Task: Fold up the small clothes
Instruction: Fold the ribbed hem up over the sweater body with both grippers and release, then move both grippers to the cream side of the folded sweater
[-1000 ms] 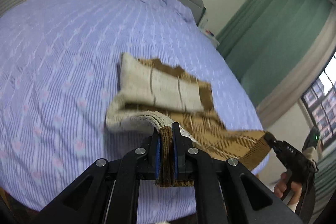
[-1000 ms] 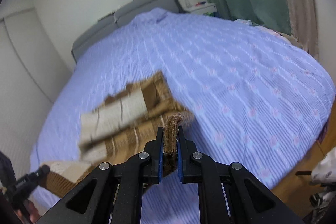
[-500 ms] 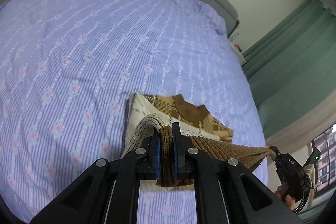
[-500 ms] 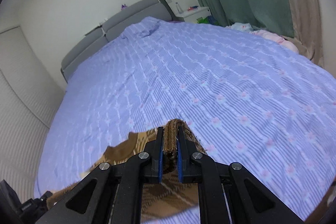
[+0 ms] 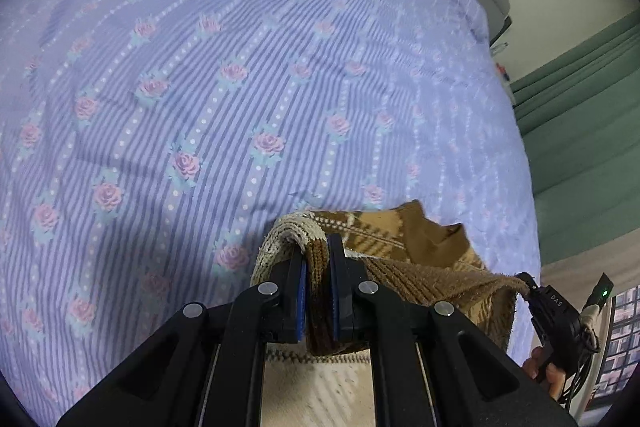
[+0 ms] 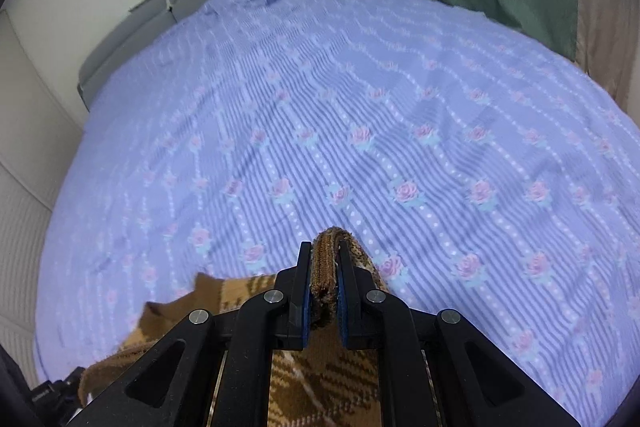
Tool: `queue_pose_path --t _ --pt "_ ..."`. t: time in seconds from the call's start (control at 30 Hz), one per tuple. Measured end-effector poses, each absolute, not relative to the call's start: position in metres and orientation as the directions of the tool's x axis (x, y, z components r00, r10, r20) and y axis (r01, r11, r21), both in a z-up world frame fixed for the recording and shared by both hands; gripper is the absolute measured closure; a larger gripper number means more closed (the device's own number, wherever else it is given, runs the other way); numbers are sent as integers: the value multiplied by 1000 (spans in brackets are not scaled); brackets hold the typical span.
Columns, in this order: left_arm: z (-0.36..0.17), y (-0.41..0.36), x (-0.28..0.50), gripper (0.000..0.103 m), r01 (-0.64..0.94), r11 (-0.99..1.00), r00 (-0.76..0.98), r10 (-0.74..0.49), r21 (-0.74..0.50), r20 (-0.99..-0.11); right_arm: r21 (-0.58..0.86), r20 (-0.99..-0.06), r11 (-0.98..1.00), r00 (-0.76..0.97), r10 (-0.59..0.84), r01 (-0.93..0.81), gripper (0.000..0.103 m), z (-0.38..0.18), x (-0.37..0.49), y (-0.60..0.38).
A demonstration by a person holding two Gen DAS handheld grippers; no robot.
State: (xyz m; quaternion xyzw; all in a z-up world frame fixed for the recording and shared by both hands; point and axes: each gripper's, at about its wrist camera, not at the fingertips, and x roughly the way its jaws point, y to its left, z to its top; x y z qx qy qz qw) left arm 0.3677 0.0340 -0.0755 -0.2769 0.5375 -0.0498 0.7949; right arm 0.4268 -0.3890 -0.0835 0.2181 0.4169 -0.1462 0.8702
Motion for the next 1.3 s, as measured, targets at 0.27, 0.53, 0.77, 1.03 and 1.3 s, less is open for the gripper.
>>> queue_pose_path --t 0.27,0.53,0.77,1.03,1.3 --pt "-80 39 381 89 -258 804 351 -439 -536 -827 193 -811 875 574 -113 444 70 -97 441 -382" --pt "-66 61 373 79 -303 669 352 -584 -679 -731 80 -738 928 648 -189 363 47 -43 424 -354" --pt "-14 73 350 41 -193 824 536 -366 -533 -761 -14 -657 955 717 -233 297 37 -4 392 -324" --pt "-42 26 331 41 74 970 481 -237 -231 -844 -28 -684 954 690 -237 300 36 -26 364 -349" --pt "-72 3 351 41 -18 972 427 -206 -236 -880 52 -793 948 590 -152 315 36 -88 389 -391"
